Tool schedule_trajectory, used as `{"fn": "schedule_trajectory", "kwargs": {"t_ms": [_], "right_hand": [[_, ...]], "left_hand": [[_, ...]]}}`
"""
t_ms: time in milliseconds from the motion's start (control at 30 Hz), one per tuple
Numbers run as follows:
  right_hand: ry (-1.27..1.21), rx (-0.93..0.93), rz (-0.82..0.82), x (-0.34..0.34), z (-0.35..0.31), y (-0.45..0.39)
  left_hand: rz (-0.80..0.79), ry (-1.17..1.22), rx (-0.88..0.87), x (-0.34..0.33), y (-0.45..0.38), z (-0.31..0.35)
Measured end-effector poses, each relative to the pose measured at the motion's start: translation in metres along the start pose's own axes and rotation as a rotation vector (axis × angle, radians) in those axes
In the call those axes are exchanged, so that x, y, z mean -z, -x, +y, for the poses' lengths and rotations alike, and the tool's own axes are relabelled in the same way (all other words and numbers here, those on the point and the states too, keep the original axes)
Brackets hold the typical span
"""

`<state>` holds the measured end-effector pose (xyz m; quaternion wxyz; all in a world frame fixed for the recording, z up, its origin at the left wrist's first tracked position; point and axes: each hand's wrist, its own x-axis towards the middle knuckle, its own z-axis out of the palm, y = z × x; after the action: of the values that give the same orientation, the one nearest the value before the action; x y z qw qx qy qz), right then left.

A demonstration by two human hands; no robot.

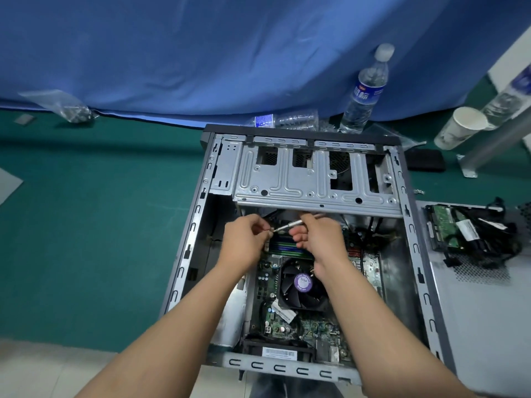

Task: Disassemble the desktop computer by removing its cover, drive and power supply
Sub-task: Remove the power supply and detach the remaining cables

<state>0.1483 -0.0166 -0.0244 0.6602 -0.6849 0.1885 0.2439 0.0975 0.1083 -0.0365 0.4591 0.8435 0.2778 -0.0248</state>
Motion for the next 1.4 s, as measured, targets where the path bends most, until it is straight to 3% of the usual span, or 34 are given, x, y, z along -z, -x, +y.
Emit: {"fn": "schedule_trajectory", "kwargs": {"t_ms": [133,233,300,400,633,833,933,1100,1167,1300,1400], "right_hand": [[-0.07,-0.062,0.03,0.012,0.002,0.021],[-0.218,-0.125,-0.055,0.02,0.0,0.036],[-0.15,-0.06,-0.107,0.025,-0.003,0.044],[0.119,0.189,-0.081,0.033,-0.008,0.051],[0.464,0.57,0.001,0.056,-0.024,0.059],[0.567,0.655,0.035,0.088,-0.038,0.049],[0.559,0.629,0.044,0.114,-0.043,0.039],[0.419,0.579,0.113,0.172,-0.05,0.021],[0.394,0.533,0.164,0.197,-0.049,0.007],[0.49,0.398,0.207,0.231,-0.029,-0.027],[0.588,0.327,0.164,0.235,-0.009,-0.053]], "left_hand": [[-0.006,0.256,0.081,0.008,0.014,0.006],[-0.069,0.595,0.212,0.005,0.027,0.014],[-0.116,0.813,0.303,0.001,0.035,0.02],[-0.181,1.019,0.371,-0.008,0.042,0.031],[-0.328,1.143,0.383,-0.028,0.053,0.063],[-0.358,1.143,0.396,-0.048,0.059,0.09],[-0.314,0.946,0.246,-0.062,0.062,0.103],[-0.024,0.29,-0.191,-0.084,0.054,0.115],[0.022,0.009,-0.362,-0.093,0.045,0.114],[0.039,-0.445,-0.442,-0.113,0.033,0.108],[0.099,-0.55,-0.473,-0.121,0.032,0.1]]}}
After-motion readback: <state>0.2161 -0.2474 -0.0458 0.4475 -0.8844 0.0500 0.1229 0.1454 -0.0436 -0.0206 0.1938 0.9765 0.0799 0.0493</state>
